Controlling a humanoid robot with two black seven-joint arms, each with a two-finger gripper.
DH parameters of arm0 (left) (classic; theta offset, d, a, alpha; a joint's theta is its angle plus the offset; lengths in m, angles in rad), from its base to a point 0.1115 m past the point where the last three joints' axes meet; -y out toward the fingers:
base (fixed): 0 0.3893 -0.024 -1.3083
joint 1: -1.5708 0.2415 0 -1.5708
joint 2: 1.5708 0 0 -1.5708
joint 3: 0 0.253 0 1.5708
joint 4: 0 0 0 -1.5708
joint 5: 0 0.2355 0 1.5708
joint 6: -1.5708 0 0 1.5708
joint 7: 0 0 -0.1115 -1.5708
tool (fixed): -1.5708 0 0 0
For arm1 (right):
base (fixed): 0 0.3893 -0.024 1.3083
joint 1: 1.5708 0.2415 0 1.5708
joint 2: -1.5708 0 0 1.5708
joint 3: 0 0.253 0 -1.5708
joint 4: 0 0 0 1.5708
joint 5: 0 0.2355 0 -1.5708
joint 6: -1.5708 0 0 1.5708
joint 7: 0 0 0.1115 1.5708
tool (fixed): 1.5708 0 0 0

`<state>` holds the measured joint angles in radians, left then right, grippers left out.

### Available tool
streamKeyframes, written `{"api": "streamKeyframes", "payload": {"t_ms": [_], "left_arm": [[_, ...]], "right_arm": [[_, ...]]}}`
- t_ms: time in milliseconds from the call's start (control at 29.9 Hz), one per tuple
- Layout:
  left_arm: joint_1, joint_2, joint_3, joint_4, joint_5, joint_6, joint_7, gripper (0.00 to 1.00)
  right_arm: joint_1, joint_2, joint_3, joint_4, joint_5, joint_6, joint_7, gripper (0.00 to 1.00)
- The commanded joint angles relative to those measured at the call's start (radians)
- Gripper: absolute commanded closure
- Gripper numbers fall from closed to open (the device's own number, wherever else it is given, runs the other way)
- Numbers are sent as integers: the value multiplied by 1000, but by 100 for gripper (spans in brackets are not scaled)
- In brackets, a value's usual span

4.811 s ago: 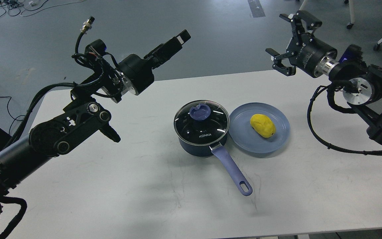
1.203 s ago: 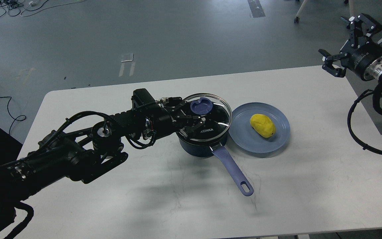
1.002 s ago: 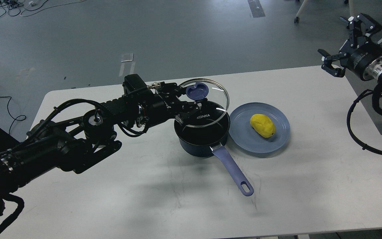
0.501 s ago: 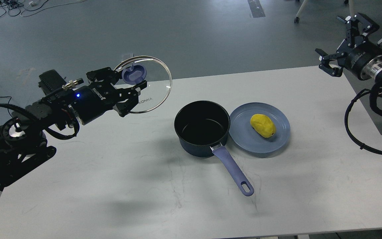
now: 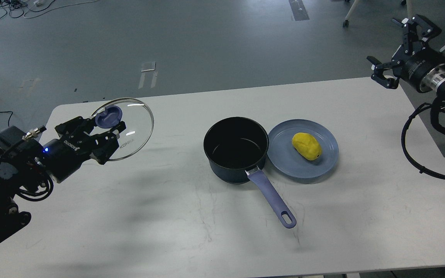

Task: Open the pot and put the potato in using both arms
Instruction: 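Lift the glass lid off the saucepan with the left gripper, then lower the lid onto the table nearer the robot, left gripper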

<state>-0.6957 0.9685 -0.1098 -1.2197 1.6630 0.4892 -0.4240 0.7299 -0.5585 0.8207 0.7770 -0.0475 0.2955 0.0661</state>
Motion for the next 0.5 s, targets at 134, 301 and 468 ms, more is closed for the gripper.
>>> {"api": "streamKeyframes", "payload": {"t_ms": [134, 301, 468], "left_arm": [[68, -54, 4, 52, -2, -1, -1, 80], [88, -112, 10, 114, 0, -1, -2, 79], [96, -137, 10, 144, 0, -1, -4, 79]], "right_arm": [[-1, -8, 2, 1, 0, -3, 0, 0], [-4, -8, 2, 1, 0, -3, 0, 0], [-4, -11, 2, 1, 0, -3, 0, 0]]}}
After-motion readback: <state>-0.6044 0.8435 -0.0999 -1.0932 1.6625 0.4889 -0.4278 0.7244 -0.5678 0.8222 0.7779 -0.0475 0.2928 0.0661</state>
